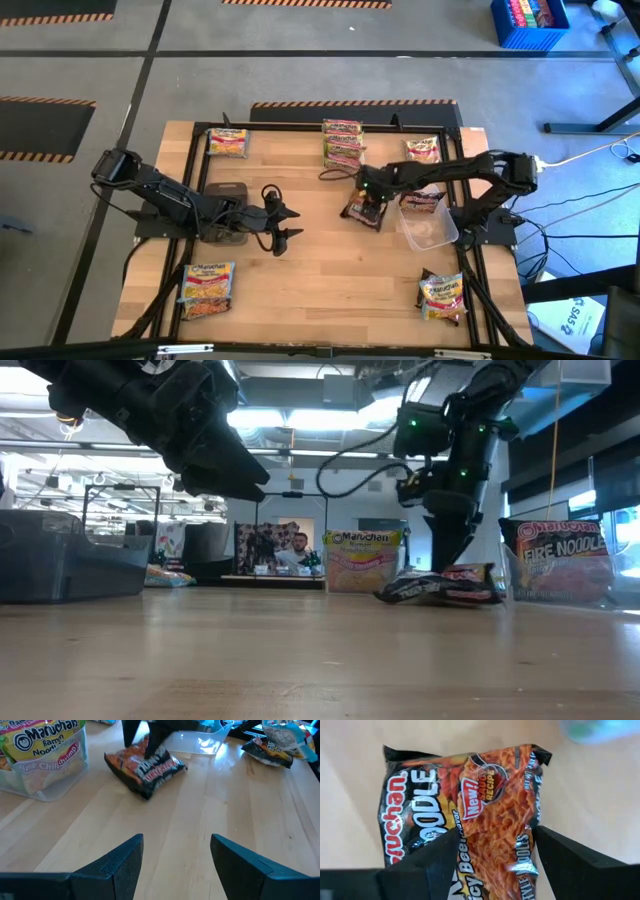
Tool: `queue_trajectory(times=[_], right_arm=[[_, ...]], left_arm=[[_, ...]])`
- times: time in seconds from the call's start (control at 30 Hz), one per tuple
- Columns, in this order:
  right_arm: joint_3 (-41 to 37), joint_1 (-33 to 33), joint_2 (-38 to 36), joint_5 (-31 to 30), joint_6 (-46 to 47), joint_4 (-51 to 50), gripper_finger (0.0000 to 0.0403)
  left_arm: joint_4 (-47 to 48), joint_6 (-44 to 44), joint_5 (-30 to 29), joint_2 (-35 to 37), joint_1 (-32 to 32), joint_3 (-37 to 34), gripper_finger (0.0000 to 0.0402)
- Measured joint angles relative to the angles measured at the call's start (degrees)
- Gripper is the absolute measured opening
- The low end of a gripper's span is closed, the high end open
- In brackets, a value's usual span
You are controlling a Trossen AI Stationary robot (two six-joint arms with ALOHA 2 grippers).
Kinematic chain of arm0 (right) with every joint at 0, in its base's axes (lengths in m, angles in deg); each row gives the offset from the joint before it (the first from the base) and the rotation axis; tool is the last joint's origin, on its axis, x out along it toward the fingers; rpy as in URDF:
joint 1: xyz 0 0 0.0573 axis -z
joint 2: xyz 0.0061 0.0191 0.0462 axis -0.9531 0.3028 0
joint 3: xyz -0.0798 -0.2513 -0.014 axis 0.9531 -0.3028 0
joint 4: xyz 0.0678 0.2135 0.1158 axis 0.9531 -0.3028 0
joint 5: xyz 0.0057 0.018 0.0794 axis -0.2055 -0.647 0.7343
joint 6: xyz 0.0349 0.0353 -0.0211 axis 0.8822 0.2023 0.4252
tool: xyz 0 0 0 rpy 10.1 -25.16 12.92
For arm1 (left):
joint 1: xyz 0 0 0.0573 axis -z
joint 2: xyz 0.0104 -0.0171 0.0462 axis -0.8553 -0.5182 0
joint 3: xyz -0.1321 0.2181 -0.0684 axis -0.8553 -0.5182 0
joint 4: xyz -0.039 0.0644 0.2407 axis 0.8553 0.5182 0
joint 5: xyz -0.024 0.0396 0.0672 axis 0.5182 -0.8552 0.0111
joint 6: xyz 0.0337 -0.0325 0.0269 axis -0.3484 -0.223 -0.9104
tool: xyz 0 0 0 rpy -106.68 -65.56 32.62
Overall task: Sort Maruchan noodles
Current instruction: Put the top black noodle pack into the bottom transparent bin
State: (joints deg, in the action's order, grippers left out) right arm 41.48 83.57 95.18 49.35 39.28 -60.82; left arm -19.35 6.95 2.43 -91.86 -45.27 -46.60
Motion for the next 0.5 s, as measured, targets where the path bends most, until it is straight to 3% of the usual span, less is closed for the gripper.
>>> queue_trajectory(times=[0.3,0.5], right_arm=[[0.99,-7.73,4.98,0.48,2.88,15.05,0.0248],[5.16,-9.50,5.55,0.05,0.53,16.32,0.0248]], left_arm=[[-1.10,1.74,0.00,-2.39,0.02,-0.05,0.0227],[-8.64,2.24,0.54,-8.97,0.07,-0.04,0.0227]])
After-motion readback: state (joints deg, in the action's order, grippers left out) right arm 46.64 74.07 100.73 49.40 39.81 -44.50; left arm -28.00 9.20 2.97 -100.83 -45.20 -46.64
